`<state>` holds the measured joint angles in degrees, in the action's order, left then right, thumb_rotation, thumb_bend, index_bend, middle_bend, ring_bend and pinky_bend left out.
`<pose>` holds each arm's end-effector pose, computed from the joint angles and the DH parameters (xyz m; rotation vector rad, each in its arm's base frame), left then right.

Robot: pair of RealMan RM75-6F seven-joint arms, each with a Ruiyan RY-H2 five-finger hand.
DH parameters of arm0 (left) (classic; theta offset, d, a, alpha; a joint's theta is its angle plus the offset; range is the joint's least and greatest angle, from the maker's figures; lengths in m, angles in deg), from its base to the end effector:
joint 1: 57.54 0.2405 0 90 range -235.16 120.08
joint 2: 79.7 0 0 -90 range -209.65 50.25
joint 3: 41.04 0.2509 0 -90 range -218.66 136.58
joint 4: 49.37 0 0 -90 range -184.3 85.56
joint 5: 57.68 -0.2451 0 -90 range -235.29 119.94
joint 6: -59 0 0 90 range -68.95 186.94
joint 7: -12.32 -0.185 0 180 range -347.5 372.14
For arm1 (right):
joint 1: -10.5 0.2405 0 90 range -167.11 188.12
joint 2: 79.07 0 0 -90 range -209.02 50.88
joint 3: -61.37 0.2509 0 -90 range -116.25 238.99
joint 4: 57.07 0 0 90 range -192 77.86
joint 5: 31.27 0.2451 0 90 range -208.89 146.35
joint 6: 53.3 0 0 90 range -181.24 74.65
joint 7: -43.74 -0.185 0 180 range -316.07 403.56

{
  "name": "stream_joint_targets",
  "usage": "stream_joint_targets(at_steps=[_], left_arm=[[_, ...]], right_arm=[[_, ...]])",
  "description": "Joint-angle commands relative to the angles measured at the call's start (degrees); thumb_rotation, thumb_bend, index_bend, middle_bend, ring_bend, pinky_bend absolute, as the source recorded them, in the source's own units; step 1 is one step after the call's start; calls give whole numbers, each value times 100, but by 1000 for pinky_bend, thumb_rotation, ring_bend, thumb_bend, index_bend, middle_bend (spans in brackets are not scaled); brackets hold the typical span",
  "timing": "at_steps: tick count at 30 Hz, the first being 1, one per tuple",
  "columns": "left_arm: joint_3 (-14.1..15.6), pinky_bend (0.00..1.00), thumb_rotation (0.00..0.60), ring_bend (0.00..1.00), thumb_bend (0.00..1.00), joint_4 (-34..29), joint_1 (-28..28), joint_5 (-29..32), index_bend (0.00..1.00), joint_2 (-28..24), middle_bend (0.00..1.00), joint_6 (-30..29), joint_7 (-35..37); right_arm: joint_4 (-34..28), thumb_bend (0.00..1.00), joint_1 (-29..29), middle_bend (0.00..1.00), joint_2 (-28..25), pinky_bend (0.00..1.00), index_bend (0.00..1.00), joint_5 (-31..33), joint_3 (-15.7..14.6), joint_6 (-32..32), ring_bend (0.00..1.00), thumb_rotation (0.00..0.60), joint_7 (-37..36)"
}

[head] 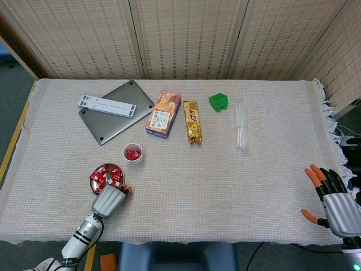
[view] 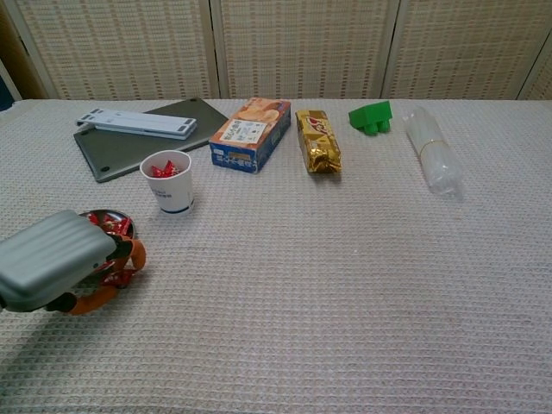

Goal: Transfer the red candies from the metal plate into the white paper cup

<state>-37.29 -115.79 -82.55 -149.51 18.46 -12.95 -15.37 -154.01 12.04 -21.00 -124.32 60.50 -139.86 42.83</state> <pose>-0.2252 0.2785 -0.0989 -1.9874 -0.4155 -0.7737 -0.3088 -0.1889 0.1345 1.4805 -0.9162 0.8931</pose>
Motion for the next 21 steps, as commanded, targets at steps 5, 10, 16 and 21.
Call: stream_joint_targets(at_steps=[5, 10, 16, 21], left_arm=[[-27, 1000, 600, 758, 407, 72, 6, -30, 460, 29, 533, -14, 53], [-30, 1000, 600, 758, 418, 147, 36, -87, 544, 69, 618, -101, 146], [-140, 1000, 600, 758, 433, -548, 46, -204, 552, -288, 624, -400, 461], [-676, 1000, 600, 757, 433, -1229, -219, -173, 543, -789, 614, -515, 483]], right_arm=[[3, 63, 3, 0, 2, 0, 0, 23, 9, 8, 0, 600, 6], [2, 63, 5, 0, 3, 0, 0, 30, 9, 19, 0, 600, 16], [7, 62, -4, 0, -3, 0, 0, 50, 22, -2, 0, 600, -1], [0, 63, 5, 0, -10, 0, 0, 113, 42, 32, 0, 600, 12]])
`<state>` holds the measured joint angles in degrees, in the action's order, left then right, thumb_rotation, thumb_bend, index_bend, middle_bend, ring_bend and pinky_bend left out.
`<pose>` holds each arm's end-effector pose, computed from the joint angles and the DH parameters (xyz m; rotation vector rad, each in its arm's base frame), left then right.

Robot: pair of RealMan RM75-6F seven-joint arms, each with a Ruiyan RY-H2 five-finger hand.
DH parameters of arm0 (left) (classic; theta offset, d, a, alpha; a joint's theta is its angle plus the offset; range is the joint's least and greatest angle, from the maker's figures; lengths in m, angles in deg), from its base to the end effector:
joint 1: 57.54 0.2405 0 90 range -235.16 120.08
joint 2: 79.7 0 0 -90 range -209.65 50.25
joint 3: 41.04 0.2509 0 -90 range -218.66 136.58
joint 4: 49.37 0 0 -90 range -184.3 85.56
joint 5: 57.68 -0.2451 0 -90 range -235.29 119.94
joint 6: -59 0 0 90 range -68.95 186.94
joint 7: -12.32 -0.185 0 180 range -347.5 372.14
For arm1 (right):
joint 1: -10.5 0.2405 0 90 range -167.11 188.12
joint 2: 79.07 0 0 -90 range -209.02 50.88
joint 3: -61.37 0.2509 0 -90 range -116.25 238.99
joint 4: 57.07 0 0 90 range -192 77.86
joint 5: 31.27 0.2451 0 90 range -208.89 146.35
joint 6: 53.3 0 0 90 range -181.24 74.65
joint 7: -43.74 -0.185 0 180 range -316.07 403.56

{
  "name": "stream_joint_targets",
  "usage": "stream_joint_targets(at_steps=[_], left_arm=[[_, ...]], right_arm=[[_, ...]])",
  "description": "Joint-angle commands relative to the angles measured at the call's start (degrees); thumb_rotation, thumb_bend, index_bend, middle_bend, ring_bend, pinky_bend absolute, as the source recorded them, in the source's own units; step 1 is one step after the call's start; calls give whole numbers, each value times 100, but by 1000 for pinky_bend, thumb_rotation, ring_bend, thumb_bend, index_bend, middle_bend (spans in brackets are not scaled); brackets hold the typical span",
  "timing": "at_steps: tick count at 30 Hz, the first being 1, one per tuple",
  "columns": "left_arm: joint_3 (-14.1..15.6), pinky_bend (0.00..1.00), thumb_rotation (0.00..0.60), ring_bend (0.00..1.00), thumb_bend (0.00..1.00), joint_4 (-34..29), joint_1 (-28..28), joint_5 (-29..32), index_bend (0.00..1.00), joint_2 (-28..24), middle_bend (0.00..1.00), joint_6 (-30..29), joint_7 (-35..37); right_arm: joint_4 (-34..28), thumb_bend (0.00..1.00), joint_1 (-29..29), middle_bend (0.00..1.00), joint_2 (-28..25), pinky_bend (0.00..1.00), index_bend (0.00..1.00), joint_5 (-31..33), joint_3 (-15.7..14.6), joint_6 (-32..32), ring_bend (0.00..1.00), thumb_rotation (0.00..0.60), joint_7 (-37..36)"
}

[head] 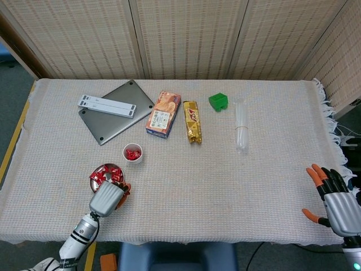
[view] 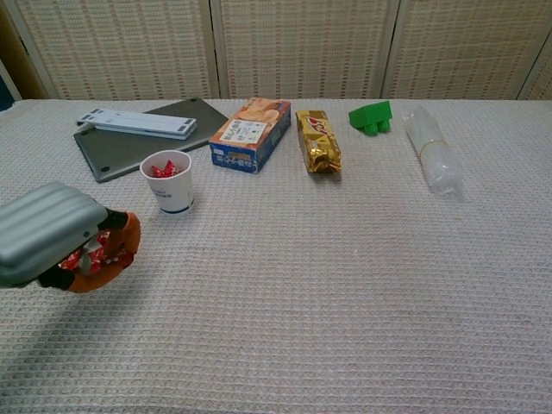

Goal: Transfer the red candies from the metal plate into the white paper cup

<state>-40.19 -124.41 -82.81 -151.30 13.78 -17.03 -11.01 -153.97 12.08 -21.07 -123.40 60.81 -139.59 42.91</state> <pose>-0.1937 0.2849 -0.0636 -1.8930 -0.4863 -0.9683 -0.3114 -0.1906 0.1362 1.4680 -0.9180 0.8833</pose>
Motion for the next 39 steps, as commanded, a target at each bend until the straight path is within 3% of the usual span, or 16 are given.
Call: stream_joint_targets(at_steps=[1, 4, 8, 11, 15, 23, 31, 39], left_arm=[[-509, 1000, 600, 757, 432, -415, -267, 59, 542, -367, 612, -66, 93], [-907, 1000, 600, 758, 433, -402, -583, 288, 538, -423, 600, 220, 295], [-1354, 1000, 600, 758, 433, 71, -1085, 533, 537, -177, 594, 612, 551], [-1477, 1000, 600, 757, 434, 547, -1393, 732, 532, 55, 586, 994, 541], [-1447, 1000, 600, 758, 433, 1014, -1613, 895, 530, 313, 573, 1320, 538], [-1345, 1000, 600, 758, 432, 1594, -1704, 1035, 511, 526, 544, 1382, 618], [-1295, 1000, 600, 756, 430, 1528, -1685, 1242, 338, 424, 362, 1471, 557], [-1229, 1000, 600, 755, 428, 1366, -1669, 1333, 310, 371, 340, 1437, 483]], right_arm=[[-5, 62, 0, 0, -4, 0, 0, 33, 16, 3, 0, 600, 5], [-5, 62, -1, 0, 3, 0, 0, 79, 42, -1, 0, 600, 19], [-7, 63, 6, 0, 25, 0, 0, 160, 87, 6, 0, 600, 57], [-7, 63, 12, 0, 36, 0, 0, 221, 115, 22, 0, 600, 87], [1, 63, 26, 0, 45, 0, 0, 296, 143, 63, 0, 600, 112], [-1, 63, 35, 0, 43, 0, 0, 312, 147, 90, 0, 600, 115], [-18, 62, 16, 0, 40, 0, 0, 241, 121, 45, 0, 600, 111], [-4, 63, 6, 0, 27, 0, 0, 207, 116, 15, 0, 600, 53]])
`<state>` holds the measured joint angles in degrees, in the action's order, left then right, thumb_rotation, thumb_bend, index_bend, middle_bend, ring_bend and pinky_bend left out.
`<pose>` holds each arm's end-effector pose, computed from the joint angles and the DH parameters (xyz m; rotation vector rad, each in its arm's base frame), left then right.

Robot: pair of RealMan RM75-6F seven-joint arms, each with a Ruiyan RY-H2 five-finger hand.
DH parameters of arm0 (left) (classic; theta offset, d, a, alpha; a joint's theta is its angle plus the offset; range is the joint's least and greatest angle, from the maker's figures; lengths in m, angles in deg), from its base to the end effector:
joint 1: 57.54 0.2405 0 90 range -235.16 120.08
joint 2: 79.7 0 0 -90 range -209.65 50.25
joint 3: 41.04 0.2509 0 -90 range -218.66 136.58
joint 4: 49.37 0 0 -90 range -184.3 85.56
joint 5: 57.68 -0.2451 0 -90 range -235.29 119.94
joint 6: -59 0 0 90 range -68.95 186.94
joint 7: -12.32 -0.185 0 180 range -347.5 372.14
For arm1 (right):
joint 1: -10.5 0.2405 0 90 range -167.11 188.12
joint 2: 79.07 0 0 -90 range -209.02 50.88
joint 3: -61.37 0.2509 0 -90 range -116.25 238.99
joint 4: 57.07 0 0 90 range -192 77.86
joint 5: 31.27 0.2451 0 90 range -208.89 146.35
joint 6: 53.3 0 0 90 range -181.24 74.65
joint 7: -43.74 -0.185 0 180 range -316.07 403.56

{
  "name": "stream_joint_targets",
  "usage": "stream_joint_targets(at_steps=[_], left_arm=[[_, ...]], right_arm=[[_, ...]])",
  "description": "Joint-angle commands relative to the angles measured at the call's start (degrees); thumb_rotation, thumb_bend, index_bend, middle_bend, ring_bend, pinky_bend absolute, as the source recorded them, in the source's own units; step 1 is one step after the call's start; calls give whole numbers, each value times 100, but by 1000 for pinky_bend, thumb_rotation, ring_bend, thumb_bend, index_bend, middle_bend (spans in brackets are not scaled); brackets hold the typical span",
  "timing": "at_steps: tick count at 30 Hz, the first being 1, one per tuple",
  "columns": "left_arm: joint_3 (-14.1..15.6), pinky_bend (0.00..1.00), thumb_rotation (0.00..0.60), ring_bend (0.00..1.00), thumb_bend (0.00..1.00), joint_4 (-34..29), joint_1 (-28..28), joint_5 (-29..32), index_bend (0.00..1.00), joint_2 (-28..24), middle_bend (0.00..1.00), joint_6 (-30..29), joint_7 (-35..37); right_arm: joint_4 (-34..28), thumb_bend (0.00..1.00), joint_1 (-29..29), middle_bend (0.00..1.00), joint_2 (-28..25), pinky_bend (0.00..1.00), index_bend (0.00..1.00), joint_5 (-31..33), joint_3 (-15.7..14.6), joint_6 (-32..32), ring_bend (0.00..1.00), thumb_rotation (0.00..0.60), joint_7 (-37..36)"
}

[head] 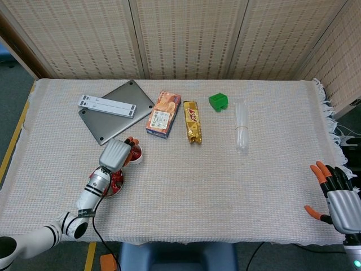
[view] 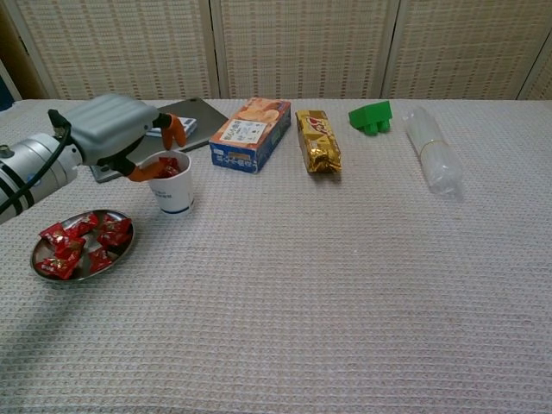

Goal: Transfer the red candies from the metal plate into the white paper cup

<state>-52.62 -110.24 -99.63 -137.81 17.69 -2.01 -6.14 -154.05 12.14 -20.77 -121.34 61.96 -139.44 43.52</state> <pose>-0.1572 0.4279 -0.0551 -1.8181 -0.4999 -0.9104 -0.3145 -0.1963 0.1399 1.4313 -0.9130 0.8753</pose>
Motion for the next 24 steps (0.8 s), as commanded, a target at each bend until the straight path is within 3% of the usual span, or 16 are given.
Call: stream_joint_targets(at_steps=[1, 6, 12, 17, 24], left_arm=[[25, 1000, 600, 755, 427, -126, 37, -53, 303, -51, 332, -159, 11], [188, 1000, 600, 752, 427, -914, 350, -212, 245, -445, 253, -612, 211], [618, 1000, 600, 749, 417, -1646, 967, -418, 217, -982, 233, -1207, 423], [1027, 1000, 600, 749, 412, -1686, 1438, -282, 217, -1213, 239, -1244, 494], [1195, 1000, 600, 750, 399, -1326, 1633, 66, 193, -1163, 223, -811, 454]], right_arm=[[7, 62, -1, 0, -6, 0, 0, 0, 1, -3, 0, 600, -18], [14, 63, 1, 0, -17, 0, 0, -6, -5, 8, 0, 600, -37], [-4, 62, -1, 0, -22, 0, 0, -110, -51, -2, 0, 600, -49], [-2, 63, -21, 0, -28, 0, 0, -192, -74, -63, 0, 600, -86], [-13, 62, -11, 0, -17, 0, 0, -274, -113, -50, 0, 600, -73]])
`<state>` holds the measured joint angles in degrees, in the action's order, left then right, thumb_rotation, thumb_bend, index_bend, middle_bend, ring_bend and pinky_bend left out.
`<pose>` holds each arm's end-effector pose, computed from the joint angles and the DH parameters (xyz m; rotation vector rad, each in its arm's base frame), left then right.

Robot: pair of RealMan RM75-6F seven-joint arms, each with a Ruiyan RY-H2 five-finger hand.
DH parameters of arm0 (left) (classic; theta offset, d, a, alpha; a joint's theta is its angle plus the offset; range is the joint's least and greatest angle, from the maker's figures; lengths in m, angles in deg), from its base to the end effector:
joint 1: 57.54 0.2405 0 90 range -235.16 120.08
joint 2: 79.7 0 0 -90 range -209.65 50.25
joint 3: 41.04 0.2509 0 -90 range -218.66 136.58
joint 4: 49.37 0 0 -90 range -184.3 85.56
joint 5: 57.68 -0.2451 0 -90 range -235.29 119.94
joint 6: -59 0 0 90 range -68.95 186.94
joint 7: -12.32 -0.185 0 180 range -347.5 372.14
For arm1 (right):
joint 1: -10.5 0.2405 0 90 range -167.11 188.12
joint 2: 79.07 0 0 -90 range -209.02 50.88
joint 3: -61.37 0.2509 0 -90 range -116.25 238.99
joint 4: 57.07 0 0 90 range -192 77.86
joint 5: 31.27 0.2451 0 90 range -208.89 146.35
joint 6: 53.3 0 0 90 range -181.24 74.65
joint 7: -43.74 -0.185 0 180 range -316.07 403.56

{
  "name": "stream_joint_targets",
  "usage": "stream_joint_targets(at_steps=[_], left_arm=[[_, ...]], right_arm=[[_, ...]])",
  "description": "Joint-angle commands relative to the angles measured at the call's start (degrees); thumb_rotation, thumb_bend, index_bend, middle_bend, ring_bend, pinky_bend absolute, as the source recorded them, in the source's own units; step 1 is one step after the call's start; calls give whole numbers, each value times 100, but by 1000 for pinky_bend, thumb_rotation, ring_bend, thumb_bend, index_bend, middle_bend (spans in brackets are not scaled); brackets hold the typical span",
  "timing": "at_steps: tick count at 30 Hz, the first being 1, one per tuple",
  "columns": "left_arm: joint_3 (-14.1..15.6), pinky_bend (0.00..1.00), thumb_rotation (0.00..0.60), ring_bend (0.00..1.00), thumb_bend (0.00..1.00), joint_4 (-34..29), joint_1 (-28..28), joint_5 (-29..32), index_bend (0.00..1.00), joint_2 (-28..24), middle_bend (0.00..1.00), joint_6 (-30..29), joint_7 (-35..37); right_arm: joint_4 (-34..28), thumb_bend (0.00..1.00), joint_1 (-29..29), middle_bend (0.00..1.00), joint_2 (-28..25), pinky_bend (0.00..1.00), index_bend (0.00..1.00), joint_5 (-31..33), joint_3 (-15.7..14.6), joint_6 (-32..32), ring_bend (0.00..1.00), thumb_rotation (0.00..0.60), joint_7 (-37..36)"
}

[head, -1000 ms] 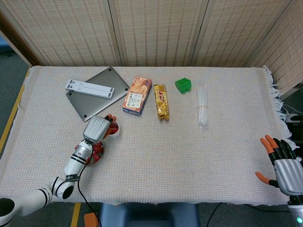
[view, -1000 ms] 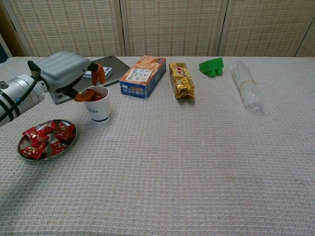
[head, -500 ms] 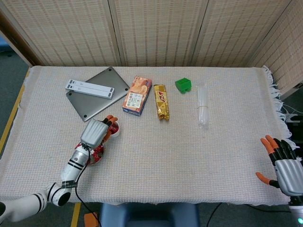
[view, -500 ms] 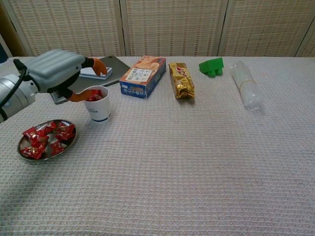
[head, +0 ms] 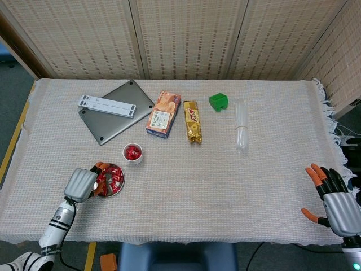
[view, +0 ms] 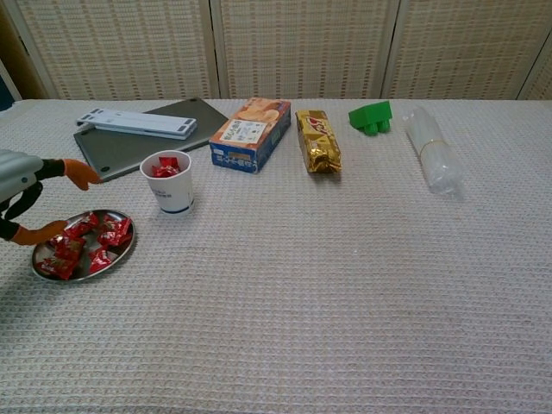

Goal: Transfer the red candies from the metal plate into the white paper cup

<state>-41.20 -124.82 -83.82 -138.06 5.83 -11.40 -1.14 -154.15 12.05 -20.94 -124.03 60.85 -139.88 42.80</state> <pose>-0.2623 0.3220 -0.0204 -1.7643 -0.7551 -0.8183 -0.3082 -0.1906 0.1353 1.4720 -0.9157 0.8982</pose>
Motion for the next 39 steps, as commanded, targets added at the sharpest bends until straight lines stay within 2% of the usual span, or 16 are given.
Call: stream_joint_targets(at_steps=[1, 9, 18, 28, 31, 35, 39], left_arm=[[61, 1000, 600, 749, 399, 175, 55, 96, 193, 38, 220, 157, -96], [115, 1000, 600, 749, 392, 442, 59, 159, 194, 198, 232, 424, -562], [135, 1000, 600, 750, 379, 260, 46, 169, 193, 115, 229, 605, -823], [96, 1000, 600, 745, 378, 66, 0, 452, 199, 5, 218, 936, -1252], [89, 1000, 600, 745, 380, 101, -6, 463, 237, 53, 275, 937, -1357], [96, 1000, 600, 745, 378, 226, -6, 381, 323, 156, 399, 869, -1449], [97, 1000, 600, 745, 373, 345, -7, 344, 391, 243, 452, 848, -1514]], right_arm=[[-5, 63, -4, 0, 1, 0, 0, -11, -3, -13, 0, 600, 1], [5, 63, -24, 0, 4, 0, 0, -30, -12, -52, 0, 600, 0], [11, 62, -24, 0, -1, 0, 0, -12, -5, -48, 0, 600, -3], [-4, 62, -14, 0, 6, 0, 0, 1, -9, -16, 0, 600, 43], [-8, 62, -16, 0, 9, 0, 0, 6, -6, -18, 0, 600, 51], [-9, 62, -9, 0, 10, 0, 0, 19, -5, 0, 0, 600, 60], [-11, 62, -7, 0, 8, 0, 0, 39, 4, 4, 0, 600, 62]])
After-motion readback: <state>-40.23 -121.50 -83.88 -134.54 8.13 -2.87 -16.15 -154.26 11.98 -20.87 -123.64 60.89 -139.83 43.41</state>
